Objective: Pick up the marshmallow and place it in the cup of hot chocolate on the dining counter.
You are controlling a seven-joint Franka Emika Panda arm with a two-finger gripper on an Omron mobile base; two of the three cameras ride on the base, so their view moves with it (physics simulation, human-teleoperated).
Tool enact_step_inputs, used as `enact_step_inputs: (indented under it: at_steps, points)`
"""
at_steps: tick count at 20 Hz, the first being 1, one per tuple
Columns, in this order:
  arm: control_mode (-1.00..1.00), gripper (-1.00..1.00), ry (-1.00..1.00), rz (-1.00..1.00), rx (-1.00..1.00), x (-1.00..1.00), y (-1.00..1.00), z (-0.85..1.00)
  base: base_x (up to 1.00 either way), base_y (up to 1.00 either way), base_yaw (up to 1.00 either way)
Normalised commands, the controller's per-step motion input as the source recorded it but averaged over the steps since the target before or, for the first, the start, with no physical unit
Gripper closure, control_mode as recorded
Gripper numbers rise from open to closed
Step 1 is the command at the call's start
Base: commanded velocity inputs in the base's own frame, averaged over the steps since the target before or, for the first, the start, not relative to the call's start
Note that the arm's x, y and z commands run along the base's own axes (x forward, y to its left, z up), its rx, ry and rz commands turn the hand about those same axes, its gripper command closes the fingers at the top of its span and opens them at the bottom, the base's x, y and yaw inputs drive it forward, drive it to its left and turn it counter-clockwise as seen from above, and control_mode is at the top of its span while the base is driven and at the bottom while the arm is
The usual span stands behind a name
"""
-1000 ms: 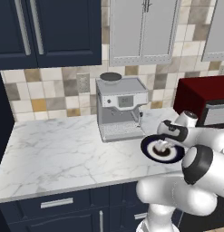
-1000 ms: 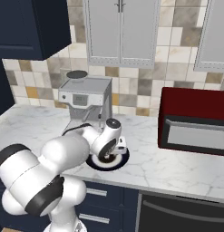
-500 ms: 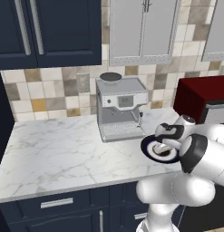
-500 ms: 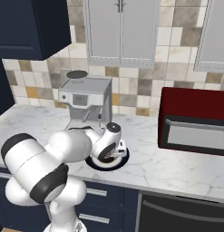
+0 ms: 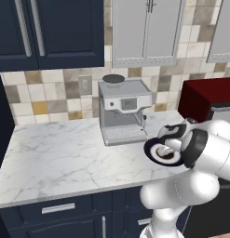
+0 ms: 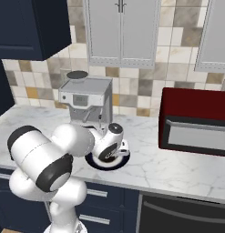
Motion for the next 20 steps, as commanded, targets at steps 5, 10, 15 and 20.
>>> enact_step_inputs:
  at_steps: [5,10,15,20]
  points:
    - [-1.0,-1.0,-0.06,0.0,0.0,0.02,0.02,-0.18,0.0,0.0,0.0]
    - [-1.0,-1.0,-0.09,0.0,0.0,0.04,0.26,-0.23,0.0,0.0,0.0]
    - [-1.0,1.0,-0.07,0.0,0.0,0.16,0.3,-0.16,0.0,0.0,0.0]
    - [-1.0,1.0,0.0,0.0,0.0,0.24,0.06,-0.08,0.0,0.0,0.0]
